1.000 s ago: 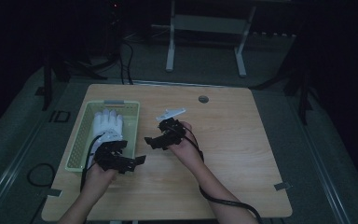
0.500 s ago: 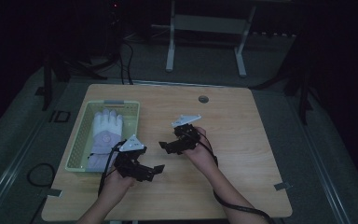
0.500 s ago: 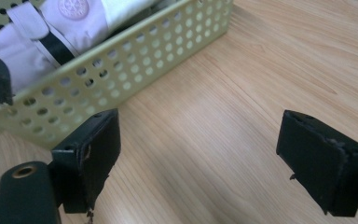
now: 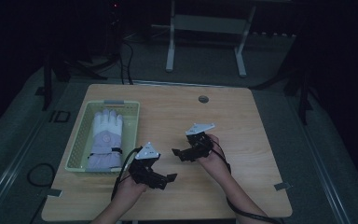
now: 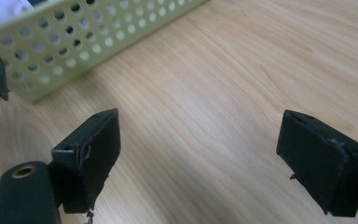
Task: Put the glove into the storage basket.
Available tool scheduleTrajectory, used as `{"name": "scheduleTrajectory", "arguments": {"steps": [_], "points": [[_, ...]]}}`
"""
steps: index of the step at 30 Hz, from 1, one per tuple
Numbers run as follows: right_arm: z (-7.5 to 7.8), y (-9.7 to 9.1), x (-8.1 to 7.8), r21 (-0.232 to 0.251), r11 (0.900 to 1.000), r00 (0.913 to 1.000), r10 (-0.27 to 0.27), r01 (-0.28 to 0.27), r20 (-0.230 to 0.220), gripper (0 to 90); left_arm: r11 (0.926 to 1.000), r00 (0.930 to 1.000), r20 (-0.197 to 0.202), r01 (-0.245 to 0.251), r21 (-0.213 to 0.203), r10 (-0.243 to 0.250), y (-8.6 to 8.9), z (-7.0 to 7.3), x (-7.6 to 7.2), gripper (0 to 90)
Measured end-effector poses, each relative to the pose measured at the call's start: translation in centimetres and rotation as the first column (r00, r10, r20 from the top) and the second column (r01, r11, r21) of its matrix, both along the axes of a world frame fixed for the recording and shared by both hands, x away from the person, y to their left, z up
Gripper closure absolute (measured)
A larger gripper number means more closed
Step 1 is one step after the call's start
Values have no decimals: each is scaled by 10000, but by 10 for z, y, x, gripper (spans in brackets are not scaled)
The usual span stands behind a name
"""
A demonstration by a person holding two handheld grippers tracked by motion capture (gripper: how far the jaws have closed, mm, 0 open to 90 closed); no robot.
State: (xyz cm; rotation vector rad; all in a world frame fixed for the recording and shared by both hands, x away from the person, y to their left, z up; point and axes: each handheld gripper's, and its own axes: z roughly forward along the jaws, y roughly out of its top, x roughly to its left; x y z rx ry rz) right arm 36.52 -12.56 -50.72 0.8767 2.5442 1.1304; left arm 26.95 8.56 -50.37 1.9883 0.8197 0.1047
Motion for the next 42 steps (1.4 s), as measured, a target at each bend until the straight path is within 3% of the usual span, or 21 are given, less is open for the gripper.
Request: {"name": "scheduleTrajectory", "arguments": {"steps": [10, 17, 23, 33, 42], "points": [[-21, -30, -11, 54, 9999, 9993, -159, 161, -328, 134, 9980, 9976, -309, 626, 61, -624, -22, -23, 1, 13], [-36, -49, -19, 259, 9990, 9985, -339, 351, -430, 135, 9964, 9962, -218, 848, -30, -849, -30, -40, 1, 14], [-42, -64, -25, 332, 9986, 9986, -409, 421, -349, 136, 9940, 9947, 22, 1031, -355, -1031, -33, -47, 1, 13], [-45, -89, -38, 542, 9981, 9996, -289, 291, -40, 135, 9909, 9910, 80, 1336, -185, -1335, -45, -55, -3, 13], [-49, -108, -48, 600, 9976, 9994, -333, 333, -6, 134, 9830, 9833, 61, 1818, -246, -1817, -56, -59, -10, 13]]}}
